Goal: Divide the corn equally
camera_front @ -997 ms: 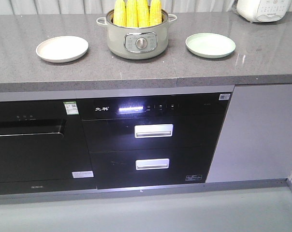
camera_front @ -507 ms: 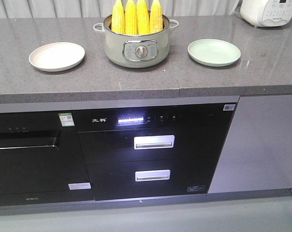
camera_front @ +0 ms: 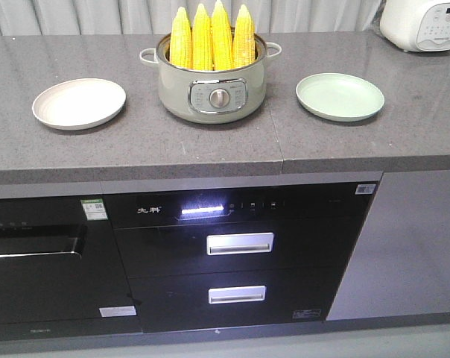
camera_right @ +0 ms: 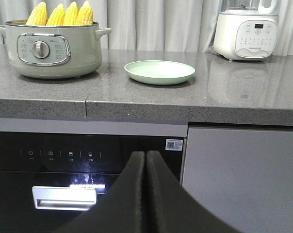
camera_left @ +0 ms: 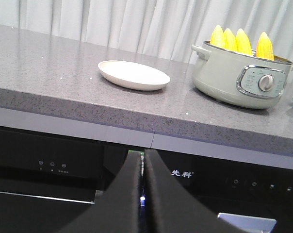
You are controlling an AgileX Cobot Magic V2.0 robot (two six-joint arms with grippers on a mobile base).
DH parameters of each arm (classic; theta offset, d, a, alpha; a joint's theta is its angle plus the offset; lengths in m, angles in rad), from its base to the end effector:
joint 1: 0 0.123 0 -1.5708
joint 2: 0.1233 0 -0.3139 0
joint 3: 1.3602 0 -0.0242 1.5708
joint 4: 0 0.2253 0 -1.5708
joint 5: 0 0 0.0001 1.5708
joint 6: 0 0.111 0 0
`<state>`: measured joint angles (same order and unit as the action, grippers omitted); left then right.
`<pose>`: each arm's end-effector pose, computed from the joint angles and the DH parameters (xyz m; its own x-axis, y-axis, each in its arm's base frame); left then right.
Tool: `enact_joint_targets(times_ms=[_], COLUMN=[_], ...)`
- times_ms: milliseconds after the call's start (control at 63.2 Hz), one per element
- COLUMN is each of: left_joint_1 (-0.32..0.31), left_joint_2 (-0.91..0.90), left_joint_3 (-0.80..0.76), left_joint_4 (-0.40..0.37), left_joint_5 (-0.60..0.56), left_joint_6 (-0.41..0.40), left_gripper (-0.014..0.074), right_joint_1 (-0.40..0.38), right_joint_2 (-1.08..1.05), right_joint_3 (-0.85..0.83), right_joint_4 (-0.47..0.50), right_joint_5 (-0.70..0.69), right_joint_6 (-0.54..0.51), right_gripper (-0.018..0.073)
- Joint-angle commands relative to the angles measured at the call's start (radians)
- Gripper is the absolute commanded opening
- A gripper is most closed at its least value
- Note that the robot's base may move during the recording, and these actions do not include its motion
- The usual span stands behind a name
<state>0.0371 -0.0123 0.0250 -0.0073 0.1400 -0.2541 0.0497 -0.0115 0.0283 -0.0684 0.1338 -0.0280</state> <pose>0.0216 0.0007 0.1913 -0.0538 -0.2605 -0.9640 -0.0517 0.9648 -0.2579 0.0219 0.0001 0.1909 -0.0587 -0.0987 -0.9934 -0.0464 0.9943 -0.0960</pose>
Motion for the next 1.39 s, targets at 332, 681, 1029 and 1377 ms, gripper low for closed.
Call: enact_joint_targets(times_ms=[332,681,1029,1377], left_joint_1=[0.000,0.000,0.000,0.000], left_joint_2=[-0.013,-0.013,-0.013,-0.013], left_joint_3=[-0.022,-0.022,-0.022,-0.022], left_joint_4=[-0.002,-0.002,-0.002,-0.002], left_joint_5=[-0.071,-0.071,-0.071,-0.071], left_joint_6=[-0.006,-0.006,-0.006,-0.006], left_gripper=[-0.0006,-0.0006,-0.0006,-0.0006], right_joint_1=[-0.004,-0.004,-0.004,-0.004], right_joint_2=[-0.008,-0.008,-0.008,-0.008], right_joint_3=[0.018,0.018,0.018,0.018], right_joint_4=[-0.005,-0.005,-0.005,-0.005], right_joint_5=[-0.075,-0.075,-0.075,-0.075], right_joint_6=[-0.003,-0.003,-0.003,-0.003], right_gripper=[-0.0006,-0.0006,-0.0006,-0.0006])
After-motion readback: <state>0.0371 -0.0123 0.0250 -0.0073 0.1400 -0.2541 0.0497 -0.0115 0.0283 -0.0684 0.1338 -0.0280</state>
